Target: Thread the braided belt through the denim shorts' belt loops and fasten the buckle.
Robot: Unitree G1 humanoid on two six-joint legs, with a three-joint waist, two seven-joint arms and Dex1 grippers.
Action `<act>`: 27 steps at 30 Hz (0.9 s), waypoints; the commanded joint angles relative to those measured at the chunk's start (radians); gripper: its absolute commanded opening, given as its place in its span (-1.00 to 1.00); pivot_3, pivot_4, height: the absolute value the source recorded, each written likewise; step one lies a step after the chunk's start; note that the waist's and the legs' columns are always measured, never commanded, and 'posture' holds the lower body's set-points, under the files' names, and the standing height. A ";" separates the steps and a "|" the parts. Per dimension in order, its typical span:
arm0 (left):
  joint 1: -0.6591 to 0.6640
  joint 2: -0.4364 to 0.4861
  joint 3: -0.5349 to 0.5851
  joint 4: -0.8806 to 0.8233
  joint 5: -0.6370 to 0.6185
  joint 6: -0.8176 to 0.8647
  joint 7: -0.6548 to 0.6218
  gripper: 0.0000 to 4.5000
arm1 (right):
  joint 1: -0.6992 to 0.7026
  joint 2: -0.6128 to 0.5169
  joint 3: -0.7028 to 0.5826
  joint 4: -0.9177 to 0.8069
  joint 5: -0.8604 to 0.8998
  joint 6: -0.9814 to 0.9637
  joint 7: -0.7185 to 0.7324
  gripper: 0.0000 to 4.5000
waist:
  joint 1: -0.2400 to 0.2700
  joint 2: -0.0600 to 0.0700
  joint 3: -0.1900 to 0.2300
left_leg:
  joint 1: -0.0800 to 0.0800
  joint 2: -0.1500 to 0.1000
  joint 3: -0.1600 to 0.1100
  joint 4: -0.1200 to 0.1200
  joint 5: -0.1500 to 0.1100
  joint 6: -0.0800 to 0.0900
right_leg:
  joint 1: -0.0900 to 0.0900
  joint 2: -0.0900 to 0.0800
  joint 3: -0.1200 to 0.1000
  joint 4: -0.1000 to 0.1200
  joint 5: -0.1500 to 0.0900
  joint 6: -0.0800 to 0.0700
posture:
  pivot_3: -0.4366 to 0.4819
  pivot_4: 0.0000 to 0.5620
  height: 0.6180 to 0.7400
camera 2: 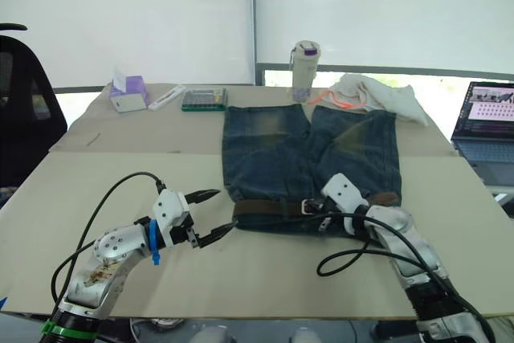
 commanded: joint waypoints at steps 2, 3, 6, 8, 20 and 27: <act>-0.033 -0.002 -0.005 -0.048 -0.002 0.015 0.009 1.00 | 0.036 -0.002 -0.055 0.015 0.030 0.065 0.005 -0.94 | -0.001 -0.001 0.004 | -0.001 0.000 0.000 0.000 0.000 0.000 | 0.000 0.000 0.000 0.000 0.000 0.000 | -0.05 -0.47 1.00; -0.035 0.000 -0.004 -0.050 -0.004 0.019 0.010 1.00 | 0.031 0.009 -0.087 -0.001 0.064 0.070 0.008 -0.94 | -0.001 0.000 0.006 | -0.002 0.000 -0.001 0.000 0.000 0.000 | 0.000 0.000 0.000 0.000 0.000 0.000 | -0.05 -0.47 1.00; -0.037 0.003 -0.003 -0.059 -0.005 0.029 0.013 1.00 | 0.021 0.025 -0.191 -0.021 0.156 0.073 0.021 -0.94 | -0.007 0.008 0.013 | -0.010 0.001 -0.001 0.000 0.000 0.000 | -0.005 0.002 0.000 0.001 0.004 -0.006 | -0.05 -0.47 1.00; -0.038 0.003 -0.003 -0.067 -0.006 0.038 0.015 1.00 | 0.024 0.015 -0.239 -0.016 0.182 0.052 0.031 -0.94 | -0.014 0.012 0.016 | -0.012 0.000 0.000 0.000 0.000 0.001 | -0.008 0.003 0.000 0.001 0.006 -0.009 | -0.05 -0.47 1.00; -0.056 0.004 -0.008 -0.077 -0.011 0.062 0.005 1.00 | 0.072 -0.037 -0.562 -0.097 0.398 0.187 0.018 -0.94 | -0.032 0.013 0.019 | -0.015 0.000 0.004 0.000 0.002 0.003 | -0.013 0.005 0.000 0.002 0.008 -0.010 | -0.05 -0.47 1.00; -0.015 0.039 0.016 -0.089 -0.014 0.077 -0.012 1.00 | 0.212 -0.025 -0.613 -0.215 0.529 0.218 0.111 -0.67 | -0.037 0.014 0.020 | -0.016 0.001 0.004 0.000 0.002 0.003 | -0.013 0.005 0.000 0.002 0.008 -0.010 | -0.05 -0.47 1.00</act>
